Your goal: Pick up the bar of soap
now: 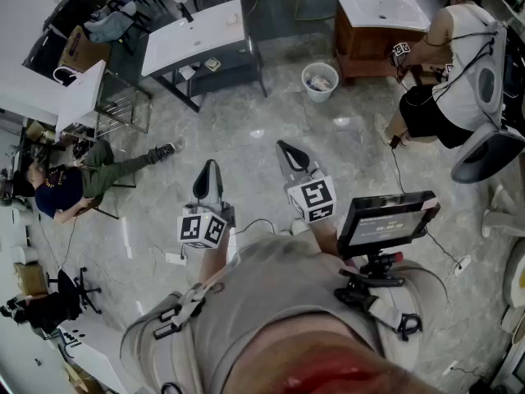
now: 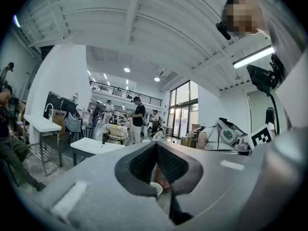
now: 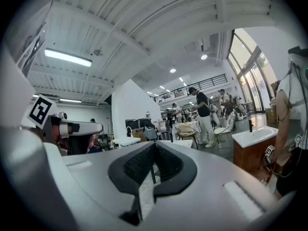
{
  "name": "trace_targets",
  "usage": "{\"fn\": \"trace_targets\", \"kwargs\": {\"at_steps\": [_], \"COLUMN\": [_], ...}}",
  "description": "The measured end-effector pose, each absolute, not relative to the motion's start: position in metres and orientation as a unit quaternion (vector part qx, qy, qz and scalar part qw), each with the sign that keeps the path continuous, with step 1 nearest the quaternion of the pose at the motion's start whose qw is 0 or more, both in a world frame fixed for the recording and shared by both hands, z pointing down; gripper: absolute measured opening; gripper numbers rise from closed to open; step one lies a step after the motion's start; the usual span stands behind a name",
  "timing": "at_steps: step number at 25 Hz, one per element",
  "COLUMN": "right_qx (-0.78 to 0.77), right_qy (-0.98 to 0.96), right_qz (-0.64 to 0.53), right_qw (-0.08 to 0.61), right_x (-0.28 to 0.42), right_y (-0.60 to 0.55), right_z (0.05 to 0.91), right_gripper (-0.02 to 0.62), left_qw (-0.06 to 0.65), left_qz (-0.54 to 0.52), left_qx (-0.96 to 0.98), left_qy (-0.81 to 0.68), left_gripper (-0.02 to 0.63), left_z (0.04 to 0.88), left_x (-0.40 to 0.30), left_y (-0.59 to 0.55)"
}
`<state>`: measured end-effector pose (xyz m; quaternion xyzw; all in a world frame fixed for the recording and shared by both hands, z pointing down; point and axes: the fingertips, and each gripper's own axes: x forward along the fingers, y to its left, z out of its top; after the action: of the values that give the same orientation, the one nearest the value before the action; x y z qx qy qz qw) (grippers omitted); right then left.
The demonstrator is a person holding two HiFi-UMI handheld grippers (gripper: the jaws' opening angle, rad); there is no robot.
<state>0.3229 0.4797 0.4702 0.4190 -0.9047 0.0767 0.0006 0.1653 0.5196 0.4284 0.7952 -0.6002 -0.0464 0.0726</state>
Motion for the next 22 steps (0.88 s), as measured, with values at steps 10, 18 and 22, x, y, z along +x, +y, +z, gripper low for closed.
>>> {"fn": "trace_targets", "kwargs": {"at_steps": [10,18,22], "right_qx": [0.389,0.350,0.328], "right_qy": [-0.919,-0.936,-0.945], "right_qz": [0.064,0.028,0.017], "right_qw": [0.007,0.004,0.013], "right_x": [0.310,0.285,0.273], "right_y": [0.490,0.500,0.518], "right_z": [0.472,0.431,0.426], "right_gripper": [0.002,0.002,0.003], "left_qw": [0.039,0.001,-0.015], "left_qz": [-0.051,-0.054,-0.052], "left_qx": [0.784,0.775,0.771], "left_qy": [-0.617,-0.630,-0.635], "left_gripper": [-0.008,-0.008,-0.008], "left_z": [0.435,0.396,0.374], "left_x": [0.164,0.161,0.161], "left_y": [0.537,0.561,0.582]}}
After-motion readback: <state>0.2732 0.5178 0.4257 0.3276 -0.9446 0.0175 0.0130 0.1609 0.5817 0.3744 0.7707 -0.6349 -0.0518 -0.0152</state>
